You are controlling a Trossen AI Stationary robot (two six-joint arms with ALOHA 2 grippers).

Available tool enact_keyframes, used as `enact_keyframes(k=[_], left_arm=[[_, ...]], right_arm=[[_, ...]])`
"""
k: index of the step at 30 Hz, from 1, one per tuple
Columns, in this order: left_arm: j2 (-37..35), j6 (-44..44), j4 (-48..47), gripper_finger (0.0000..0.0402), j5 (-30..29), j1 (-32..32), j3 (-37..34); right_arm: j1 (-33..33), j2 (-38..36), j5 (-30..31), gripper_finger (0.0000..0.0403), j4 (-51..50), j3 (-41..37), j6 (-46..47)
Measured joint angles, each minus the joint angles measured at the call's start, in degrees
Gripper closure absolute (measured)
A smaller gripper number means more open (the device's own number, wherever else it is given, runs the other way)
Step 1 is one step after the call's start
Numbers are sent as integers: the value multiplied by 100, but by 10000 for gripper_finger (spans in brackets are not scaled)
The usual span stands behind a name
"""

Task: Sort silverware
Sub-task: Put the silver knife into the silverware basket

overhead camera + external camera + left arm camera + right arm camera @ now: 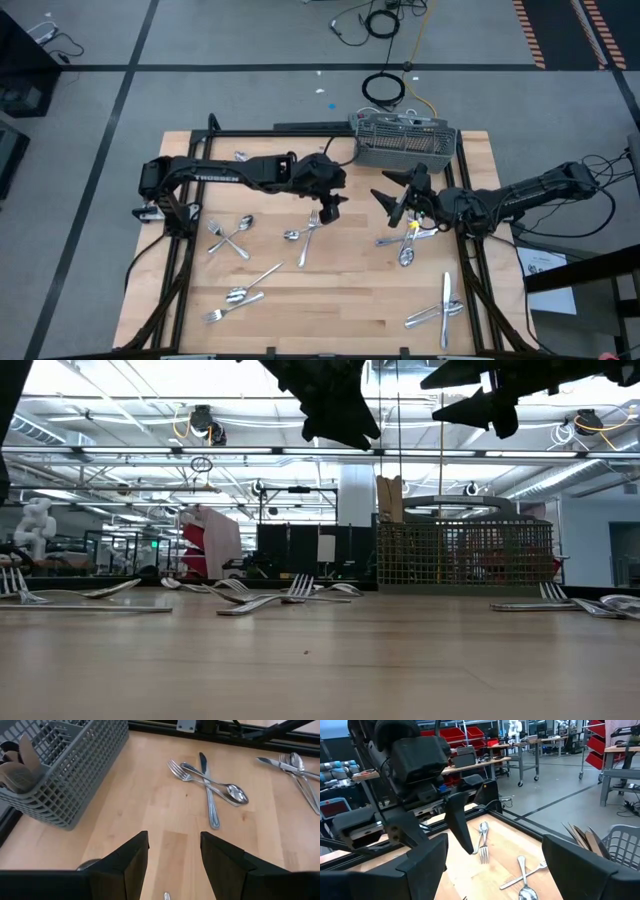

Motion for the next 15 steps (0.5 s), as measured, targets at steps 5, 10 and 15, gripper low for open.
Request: enact_keyframes(k=[5, 10, 15], left_arm=[[0, 11, -1, 214, 0, 22, 0], [12, -26, -20, 214, 27, 15, 1], [26, -403, -34, 214, 39, -7, 2]], right_arm=[[0, 1, -1, 89, -29, 0, 0], [2, 4, -1, 89, -151, 0, 0], [2, 4, -1, 89, -164, 0, 0]])
